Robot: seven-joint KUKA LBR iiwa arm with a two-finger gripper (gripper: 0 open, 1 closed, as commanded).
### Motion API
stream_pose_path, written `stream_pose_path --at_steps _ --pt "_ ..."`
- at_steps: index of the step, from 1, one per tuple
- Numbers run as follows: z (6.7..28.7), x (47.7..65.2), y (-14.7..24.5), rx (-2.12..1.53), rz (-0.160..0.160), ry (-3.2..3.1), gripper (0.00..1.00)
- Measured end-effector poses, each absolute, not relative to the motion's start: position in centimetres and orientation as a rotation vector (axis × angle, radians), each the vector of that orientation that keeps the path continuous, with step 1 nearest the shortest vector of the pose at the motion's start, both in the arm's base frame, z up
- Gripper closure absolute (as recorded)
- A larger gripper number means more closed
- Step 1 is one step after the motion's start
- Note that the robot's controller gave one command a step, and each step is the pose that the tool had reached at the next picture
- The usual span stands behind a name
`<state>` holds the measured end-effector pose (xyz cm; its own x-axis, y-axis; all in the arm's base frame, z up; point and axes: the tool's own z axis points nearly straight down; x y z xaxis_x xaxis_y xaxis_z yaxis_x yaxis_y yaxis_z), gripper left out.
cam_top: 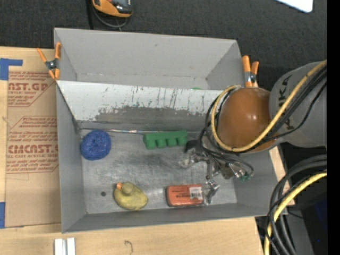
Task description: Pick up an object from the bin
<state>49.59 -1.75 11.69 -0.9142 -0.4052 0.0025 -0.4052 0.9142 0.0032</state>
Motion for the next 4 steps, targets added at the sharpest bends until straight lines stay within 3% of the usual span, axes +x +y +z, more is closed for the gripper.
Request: stream_pose_path --at_steps 2,3,4 --pt "10.9 49.4 -1.6 0.805 0.002 -3.041 0.00" --pt "8.7 48.6 -2.0 1.220 0.000 -2.903 0.00" --pt "7.3 49.0 -1.0 1.396 0.006 -2.821 1.00"
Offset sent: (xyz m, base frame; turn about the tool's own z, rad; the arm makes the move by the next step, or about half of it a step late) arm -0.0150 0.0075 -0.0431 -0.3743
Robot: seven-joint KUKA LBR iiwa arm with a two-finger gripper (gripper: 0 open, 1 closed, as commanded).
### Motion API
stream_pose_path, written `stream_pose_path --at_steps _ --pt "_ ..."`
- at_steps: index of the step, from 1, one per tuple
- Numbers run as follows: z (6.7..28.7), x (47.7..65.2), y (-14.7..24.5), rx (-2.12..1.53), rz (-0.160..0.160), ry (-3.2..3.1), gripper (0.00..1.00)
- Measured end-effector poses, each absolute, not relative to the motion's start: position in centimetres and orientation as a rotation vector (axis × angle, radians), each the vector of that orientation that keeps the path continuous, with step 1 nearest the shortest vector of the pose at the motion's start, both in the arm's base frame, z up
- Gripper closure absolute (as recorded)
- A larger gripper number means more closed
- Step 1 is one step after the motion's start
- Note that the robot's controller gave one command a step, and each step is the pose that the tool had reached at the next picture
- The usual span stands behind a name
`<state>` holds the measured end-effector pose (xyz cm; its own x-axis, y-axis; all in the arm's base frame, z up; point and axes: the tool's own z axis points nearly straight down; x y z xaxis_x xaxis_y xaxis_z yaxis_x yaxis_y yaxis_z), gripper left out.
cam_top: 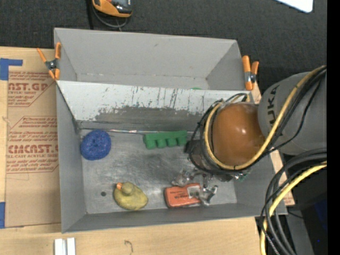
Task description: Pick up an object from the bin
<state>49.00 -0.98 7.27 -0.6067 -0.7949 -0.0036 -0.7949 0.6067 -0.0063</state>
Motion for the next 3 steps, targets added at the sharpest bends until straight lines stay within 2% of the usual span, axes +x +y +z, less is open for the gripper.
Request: stream_pose_path --at_steps 1,2,3 --pt "7.3 49.0 -1.0 -1.391 -0.006 2.810 1.00" --pt "10.2 48.8 -1.0 -1.403 0.007 2.814 1.00" --pt "14.6 48.8 0.5 -1.453 0.003 2.785 1.00"
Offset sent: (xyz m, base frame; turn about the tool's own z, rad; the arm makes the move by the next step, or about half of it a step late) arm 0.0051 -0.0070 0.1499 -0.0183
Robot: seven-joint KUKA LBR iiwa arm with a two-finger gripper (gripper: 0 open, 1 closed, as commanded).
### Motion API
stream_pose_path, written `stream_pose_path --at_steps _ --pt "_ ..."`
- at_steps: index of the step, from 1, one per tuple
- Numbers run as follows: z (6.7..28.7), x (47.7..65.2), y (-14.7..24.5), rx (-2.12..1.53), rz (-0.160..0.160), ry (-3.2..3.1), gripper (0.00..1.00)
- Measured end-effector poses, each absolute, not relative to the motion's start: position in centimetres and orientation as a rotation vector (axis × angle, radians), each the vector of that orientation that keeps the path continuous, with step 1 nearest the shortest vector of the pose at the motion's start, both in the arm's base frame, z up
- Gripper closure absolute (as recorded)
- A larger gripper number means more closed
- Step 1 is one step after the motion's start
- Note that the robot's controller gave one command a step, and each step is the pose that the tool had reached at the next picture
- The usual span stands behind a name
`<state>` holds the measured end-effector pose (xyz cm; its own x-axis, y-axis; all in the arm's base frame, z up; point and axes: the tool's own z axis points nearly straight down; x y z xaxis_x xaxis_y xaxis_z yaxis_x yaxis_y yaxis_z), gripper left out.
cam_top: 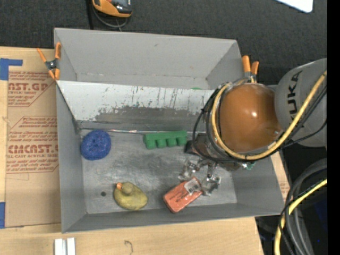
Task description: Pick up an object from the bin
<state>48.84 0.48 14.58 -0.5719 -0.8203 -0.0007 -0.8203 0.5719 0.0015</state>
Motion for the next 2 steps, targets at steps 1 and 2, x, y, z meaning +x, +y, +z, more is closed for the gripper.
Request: stream_pose_path --at_steps 1,2 --pt "16.2 48.9 1.0 1.461 -0.001 -2.784 1.00" --pt "15.9 50.1 0.0 1.507 -0.002 -2.758 1.00"
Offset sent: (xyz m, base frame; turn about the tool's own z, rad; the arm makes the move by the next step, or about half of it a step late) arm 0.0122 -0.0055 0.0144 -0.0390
